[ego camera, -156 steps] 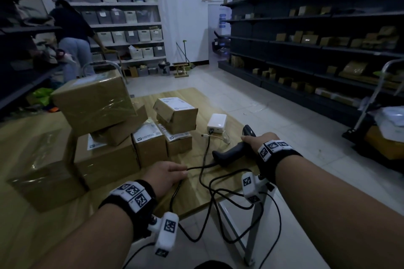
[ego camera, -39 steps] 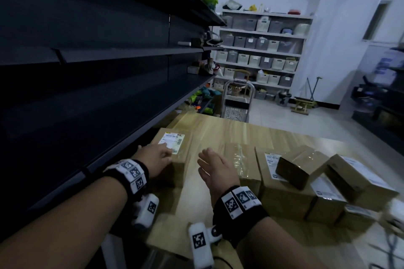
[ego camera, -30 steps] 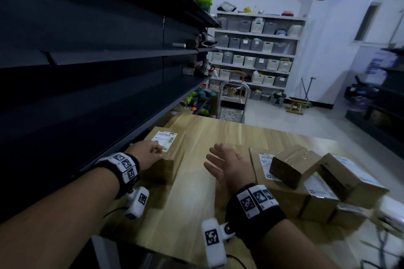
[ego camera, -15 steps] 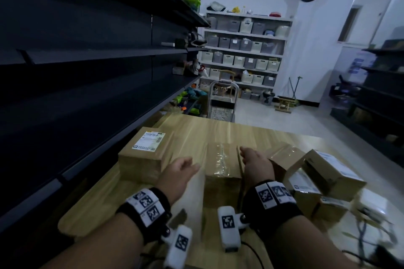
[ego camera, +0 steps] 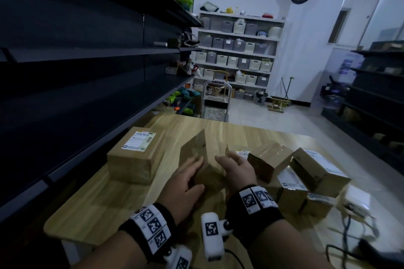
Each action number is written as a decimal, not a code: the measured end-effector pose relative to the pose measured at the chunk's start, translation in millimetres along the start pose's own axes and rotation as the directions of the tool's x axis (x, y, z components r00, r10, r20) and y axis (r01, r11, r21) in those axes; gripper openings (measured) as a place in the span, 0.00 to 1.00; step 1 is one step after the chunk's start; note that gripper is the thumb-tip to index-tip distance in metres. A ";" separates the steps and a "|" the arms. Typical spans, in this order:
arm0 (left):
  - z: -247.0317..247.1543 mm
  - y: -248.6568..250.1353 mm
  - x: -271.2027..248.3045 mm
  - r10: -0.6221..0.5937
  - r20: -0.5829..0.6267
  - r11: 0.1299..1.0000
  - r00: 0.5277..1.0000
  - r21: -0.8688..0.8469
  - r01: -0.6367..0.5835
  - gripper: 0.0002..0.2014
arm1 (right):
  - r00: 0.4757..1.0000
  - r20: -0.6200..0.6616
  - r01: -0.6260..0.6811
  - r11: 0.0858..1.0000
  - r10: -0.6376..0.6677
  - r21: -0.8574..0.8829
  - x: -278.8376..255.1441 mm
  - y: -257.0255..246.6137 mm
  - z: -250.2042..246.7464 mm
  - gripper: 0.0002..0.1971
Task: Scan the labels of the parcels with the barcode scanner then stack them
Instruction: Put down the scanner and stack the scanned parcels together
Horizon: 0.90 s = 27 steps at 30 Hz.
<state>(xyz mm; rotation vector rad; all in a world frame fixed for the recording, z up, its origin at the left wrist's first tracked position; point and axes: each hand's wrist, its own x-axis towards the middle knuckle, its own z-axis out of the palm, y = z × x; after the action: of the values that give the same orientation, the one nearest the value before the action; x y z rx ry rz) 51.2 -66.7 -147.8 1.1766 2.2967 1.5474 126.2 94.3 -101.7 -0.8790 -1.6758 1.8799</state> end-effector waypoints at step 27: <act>-20.0 -17.2 -6.3 -0.564 -0.111 0.393 0.818 -0.908 0.148 0.14 | 0.971 0.159 -0.208 0.957 0.178 0.201 7.9 35.2 16.4 0.21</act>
<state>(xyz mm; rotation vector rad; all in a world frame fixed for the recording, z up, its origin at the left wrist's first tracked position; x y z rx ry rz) 36.4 -88.4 -154.8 0.0237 1.2707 2.4105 111.3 83.7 -136.9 -0.8650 -1.4683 2.2547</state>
